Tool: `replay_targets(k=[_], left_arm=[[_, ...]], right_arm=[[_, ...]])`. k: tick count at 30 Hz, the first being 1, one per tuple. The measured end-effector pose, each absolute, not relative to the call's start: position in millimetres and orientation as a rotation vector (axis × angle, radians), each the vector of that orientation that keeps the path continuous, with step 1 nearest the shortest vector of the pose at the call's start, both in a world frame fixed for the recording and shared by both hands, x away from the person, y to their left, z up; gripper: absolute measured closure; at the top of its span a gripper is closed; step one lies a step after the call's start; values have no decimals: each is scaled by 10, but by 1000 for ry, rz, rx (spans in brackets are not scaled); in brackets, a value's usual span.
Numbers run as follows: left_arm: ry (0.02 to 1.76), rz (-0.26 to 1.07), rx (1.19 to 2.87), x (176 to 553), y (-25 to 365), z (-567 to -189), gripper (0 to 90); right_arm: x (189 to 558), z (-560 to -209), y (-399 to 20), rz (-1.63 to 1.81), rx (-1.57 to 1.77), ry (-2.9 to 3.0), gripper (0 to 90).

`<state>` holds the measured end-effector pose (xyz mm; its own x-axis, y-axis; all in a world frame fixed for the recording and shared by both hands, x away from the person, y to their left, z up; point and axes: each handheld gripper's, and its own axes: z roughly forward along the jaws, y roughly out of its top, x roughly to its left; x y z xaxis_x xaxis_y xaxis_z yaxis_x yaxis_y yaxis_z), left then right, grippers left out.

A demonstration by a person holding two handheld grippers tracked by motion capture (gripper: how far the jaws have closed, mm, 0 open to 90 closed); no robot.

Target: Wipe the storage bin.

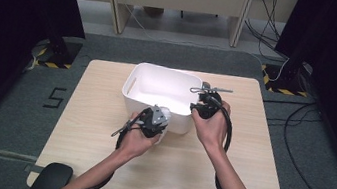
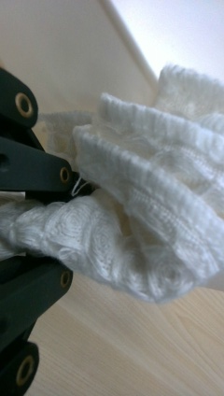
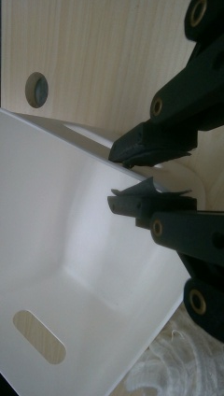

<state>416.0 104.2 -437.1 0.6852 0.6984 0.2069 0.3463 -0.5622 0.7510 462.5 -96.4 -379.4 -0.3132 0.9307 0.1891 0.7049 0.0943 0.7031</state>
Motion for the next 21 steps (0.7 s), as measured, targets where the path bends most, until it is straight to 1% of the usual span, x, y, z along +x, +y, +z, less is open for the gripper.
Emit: replay_targets(k=[14, 21], left_arm=[[791, 658, 2189, 4152, 1026, -4315, 789], [769, 657, 2194, 4136, 957, -4301, 790]], right_arm=[[4626, -3794, -964, 1048, 1626, 2071, 745], [4627, -3793, -964, 1047, 1626, 2072, 746]])
